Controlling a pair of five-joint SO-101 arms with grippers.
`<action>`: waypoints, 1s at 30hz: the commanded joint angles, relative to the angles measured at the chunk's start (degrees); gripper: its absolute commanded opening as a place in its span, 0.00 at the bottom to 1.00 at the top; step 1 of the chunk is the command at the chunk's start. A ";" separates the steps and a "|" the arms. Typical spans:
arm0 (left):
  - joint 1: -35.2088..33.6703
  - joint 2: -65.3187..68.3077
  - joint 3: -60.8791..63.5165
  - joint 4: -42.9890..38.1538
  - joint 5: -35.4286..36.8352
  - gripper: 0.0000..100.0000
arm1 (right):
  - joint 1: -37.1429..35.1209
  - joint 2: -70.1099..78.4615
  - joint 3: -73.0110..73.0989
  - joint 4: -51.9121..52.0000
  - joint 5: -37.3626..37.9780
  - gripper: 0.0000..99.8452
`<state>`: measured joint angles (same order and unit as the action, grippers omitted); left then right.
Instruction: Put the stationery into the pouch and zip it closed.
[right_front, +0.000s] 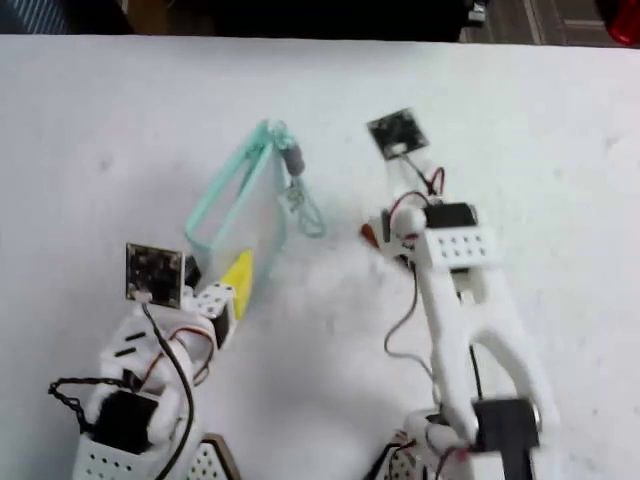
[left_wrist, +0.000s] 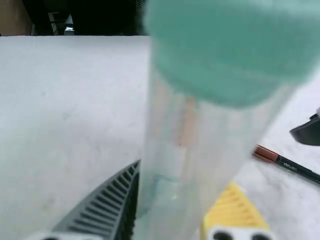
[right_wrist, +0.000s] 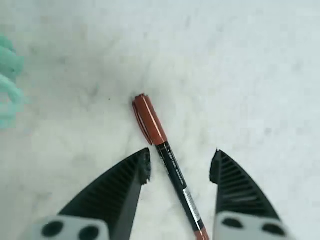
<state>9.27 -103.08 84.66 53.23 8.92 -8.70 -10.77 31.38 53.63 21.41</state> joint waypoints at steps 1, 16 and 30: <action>-0.13 -0.48 -0.53 -1.41 0.26 0.17 | 0.04 5.58 -3.25 -1.71 3.34 0.18; 0.04 -0.48 -0.53 -1.41 0.26 0.17 | 1.27 17.98 -3.43 -9.80 4.57 0.03; 0.04 -0.48 -0.53 -1.32 0.62 0.17 | 6.02 17.80 -4.31 -10.15 4.31 0.02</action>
<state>9.27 -103.08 84.66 53.23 8.92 -3.78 7.87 29.45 44.04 25.45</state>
